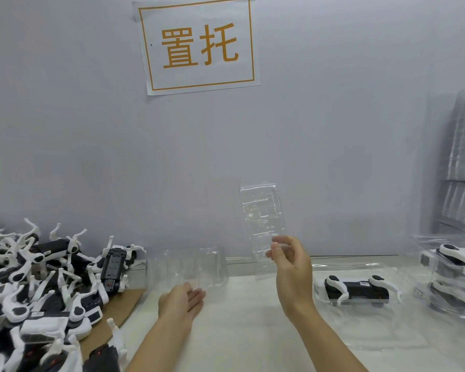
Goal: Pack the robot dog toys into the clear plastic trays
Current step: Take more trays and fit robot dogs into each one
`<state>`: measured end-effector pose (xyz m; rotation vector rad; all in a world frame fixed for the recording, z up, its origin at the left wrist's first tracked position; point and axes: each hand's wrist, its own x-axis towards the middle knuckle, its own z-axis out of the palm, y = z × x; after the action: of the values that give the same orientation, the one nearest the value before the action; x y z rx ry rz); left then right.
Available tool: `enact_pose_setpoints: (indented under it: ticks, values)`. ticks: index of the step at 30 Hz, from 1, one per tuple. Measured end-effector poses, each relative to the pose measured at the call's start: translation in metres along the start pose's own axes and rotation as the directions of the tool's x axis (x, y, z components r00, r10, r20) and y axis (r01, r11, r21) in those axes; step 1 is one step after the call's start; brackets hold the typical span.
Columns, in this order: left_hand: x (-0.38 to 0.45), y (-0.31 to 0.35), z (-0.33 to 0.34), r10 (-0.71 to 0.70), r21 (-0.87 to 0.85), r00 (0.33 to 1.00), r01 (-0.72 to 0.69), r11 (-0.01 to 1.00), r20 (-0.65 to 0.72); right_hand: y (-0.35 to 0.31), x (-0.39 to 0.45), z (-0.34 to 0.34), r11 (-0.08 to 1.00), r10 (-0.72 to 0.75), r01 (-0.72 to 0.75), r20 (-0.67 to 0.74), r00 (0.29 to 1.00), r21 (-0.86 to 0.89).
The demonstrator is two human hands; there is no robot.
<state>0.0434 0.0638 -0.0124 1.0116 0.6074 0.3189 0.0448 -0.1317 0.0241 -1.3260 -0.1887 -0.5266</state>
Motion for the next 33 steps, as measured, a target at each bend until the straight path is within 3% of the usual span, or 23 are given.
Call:
enact_pose_setpoints:
  ticks: [4,6,9,11,13,18,22,29,31,33]
  values:
    - [-0.005,0.006,-0.004,0.207,0.336,0.936,-0.105,0.936,-0.284,0.002,0.0,-0.001,1.0,-0.018,0.017,-0.027,0.999,-0.014]
    - [-0.005,0.011,-0.007,0.329,0.489,0.883,-0.137,0.862,-0.334,0.002,-0.001,-0.001,0.999,-0.033,0.032,-0.035,0.999,-0.028]
    - [0.006,0.019,-0.015,0.45,0.516,0.816,-0.225,0.826,-0.363,0.003,-0.002,-0.001,0.998,-0.05,0.049,-0.033,0.998,-0.047]
    - [0.014,0.023,-0.022,0.52,0.504,0.798,-0.328,0.799,-0.304,0.004,-0.003,-0.001,0.997,-0.059,0.058,-0.022,0.998,-0.056]
    - [0.018,0.025,-0.025,0.519,0.441,0.822,-0.386,0.81,-0.235,0.004,-0.004,-0.001,0.995,-0.069,0.068,-0.004,0.998,-0.07]
    - [0.021,0.018,-0.024,0.403,0.339,0.906,-0.342,0.877,-0.129,0.004,-0.005,0.0,0.99,-0.095,0.097,0.022,0.995,-0.106]
    - [0.012,0.011,-0.014,0.29,0.353,0.95,-0.311,0.882,0.113,0.001,-0.008,0.001,0.978,-0.156,0.16,0.04,0.987,-0.132]
    - [-0.006,0.002,-0.002,0.088,0.512,0.869,-0.365,0.778,0.487,-0.015,-0.012,0.003,0.827,-0.464,0.455,0.056,0.884,-0.331]
    - [-0.013,0.001,0.001,0.114,0.522,0.865,-0.395,0.756,0.489,-0.019,-0.015,0.006,0.797,-0.512,0.52,0.113,0.851,-0.307]
    - [-0.017,0.006,0.003,0.23,0.504,0.873,-0.443,0.742,0.429,-0.021,-0.017,0.007,0.777,-0.542,0.57,0.178,0.821,-0.268]
